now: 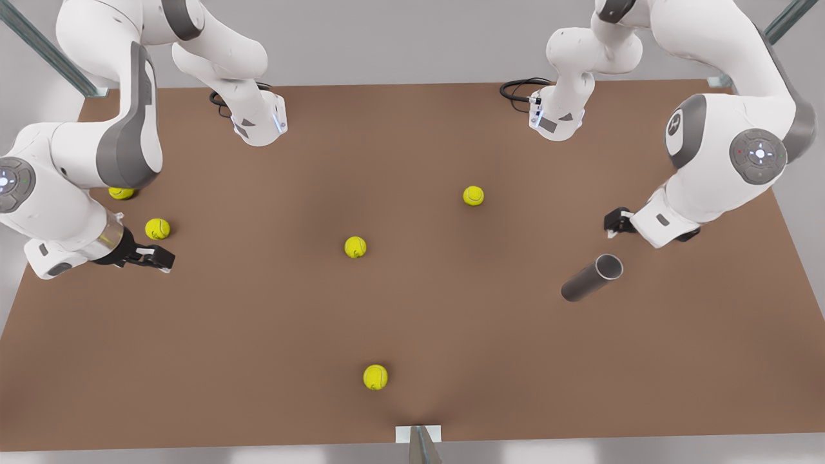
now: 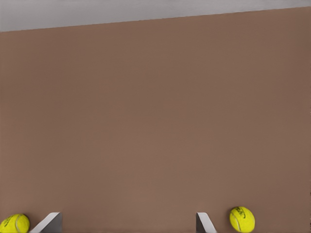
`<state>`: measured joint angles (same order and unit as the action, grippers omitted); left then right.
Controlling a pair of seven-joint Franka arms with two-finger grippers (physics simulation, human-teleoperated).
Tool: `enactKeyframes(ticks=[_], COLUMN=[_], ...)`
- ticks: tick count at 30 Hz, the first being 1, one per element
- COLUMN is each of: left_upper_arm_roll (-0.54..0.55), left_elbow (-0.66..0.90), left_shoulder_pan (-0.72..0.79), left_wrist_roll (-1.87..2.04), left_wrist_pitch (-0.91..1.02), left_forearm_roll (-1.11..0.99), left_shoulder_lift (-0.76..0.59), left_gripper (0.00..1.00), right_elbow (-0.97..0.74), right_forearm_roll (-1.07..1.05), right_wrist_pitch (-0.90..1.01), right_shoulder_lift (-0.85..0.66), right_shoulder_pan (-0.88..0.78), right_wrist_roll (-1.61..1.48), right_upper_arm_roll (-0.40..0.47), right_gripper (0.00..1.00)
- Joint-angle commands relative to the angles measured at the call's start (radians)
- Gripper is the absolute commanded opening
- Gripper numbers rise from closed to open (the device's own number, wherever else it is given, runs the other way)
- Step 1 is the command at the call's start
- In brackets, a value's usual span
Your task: Put the tennis tube upright
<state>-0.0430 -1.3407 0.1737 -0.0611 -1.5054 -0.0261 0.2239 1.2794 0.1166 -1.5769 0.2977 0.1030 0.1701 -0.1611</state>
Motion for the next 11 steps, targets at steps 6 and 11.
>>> enactKeyframes(ticks=[6,11], left_upper_arm_roll=[0.0,0.0], left_elbow=[-0.044,-0.06], left_shoulder_pan=[0.004,0.006], left_wrist_roll=[-0.002,0.0], left_wrist_pitch=[-0.003,-0.002], left_forearm_roll=[-0.041,-0.04], left_shoulder_lift=[-0.034,-0.038], left_gripper=[1.0,1.0], right_elbow=[-0.002,-0.002], right_forearm_roll=[0.002,0.005], right_wrist_pitch=[0.0,0.0], right_shoulder_lift=[0.0,0.0], right_shoulder_pan=[0.003,0.003], right_wrist_roll=[-0.004,-0.001], right_upper_arm_roll=[0.0,0.002], right_gripper=[1.0,1.0])
